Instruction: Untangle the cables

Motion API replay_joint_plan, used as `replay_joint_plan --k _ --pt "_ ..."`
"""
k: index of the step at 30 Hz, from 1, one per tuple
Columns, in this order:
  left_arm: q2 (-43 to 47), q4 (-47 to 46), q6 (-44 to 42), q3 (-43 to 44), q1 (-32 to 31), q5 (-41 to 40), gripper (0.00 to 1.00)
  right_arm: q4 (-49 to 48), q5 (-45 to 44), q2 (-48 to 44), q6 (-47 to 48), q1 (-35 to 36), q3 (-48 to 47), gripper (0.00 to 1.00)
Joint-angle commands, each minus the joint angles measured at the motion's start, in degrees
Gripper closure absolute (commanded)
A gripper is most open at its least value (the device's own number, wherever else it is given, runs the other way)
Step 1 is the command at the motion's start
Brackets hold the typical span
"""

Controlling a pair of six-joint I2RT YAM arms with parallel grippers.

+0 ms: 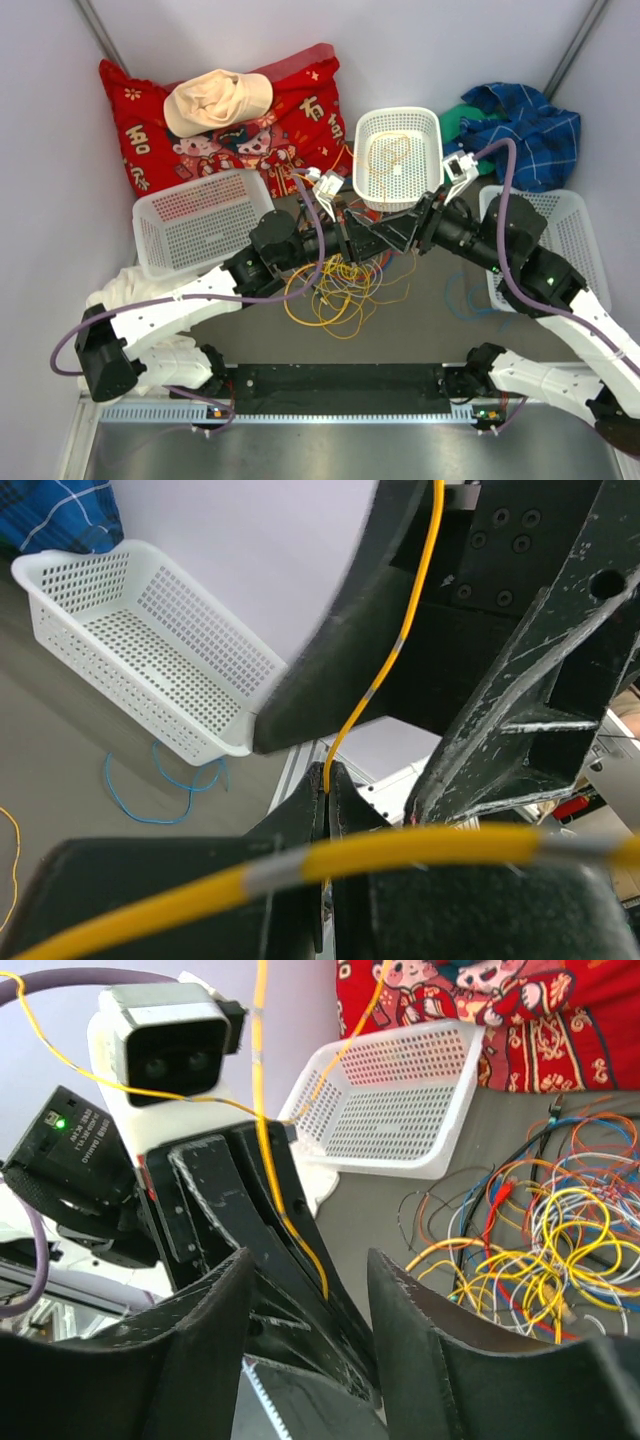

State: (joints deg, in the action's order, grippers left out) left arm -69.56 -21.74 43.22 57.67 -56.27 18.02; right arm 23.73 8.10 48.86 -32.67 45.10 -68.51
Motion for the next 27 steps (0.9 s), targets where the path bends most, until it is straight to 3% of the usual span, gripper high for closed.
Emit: replay_joint_plan --k 1,2,3,6,10,11,13,14,17,21,27 --pt "-0.4 -1.7 0.2 2.1 0.1 0.7 1.00 -5.6 1.7 1.3 -0.4 -0.1 -0.6 0.57" --pt "-0.5 -1.8 0.2 2.1 0.1 0.7 1.00 -5.6 1.5 1.6 -0.4 -0.1 -0.6 0.64" --pt "-0.4 -1.8 0.2 1.9 0.1 0.8 1.00 -5.7 1.3 1.9 -0.4 -0.2 -0.7 0.79" --pt "-0.1 -1.6 0.0 1.6 0.1 0.7 1.00 -5.4 0.2 2.4 -0.2 -0.1 -0.6 1.00" --pt "1.4 -0.2 -1.6 0.3 0.2 -1.9 0.97 -3.4 -3.2 2.7 1.5 -0.2 -2.2 1.00" --pt "2.1 0.5 -2.0 -0.3 0.1 -3.0 0.58 -1.1 -6.2 3.6 2.4 -0.2 -3.4 1.00" --pt "2.9 3.9 -2.1 -1.0 0.1 -7.8 0.26 2.2 -10.1 5.5 5.6 -0.1 -8.7 1.00" --pt "4.3 5.5 -1.8 -1.5 0.1 -10.3 0.01 4.9 -13.5 6.5 6.6 -0.3 -10.8 1.00" --pt "9.8 8.3 0.0 -6.7 0.1 -19.8 0.01 7.1 -15.7 11.5 9.3 -2.5 -19.4 1.00" --pt "19.8 13.1 3.4 -17.5 0.1 -33.1 0.01 7.5 -12.5 17.6 7.9 -10.5 -30.1 1.00" --pt "34.3 31.0 9.8 -25.6 0.1 -44.9 0.01 6.2 -15.2 27.1 6.3 -17.7 -41.6 1.00"
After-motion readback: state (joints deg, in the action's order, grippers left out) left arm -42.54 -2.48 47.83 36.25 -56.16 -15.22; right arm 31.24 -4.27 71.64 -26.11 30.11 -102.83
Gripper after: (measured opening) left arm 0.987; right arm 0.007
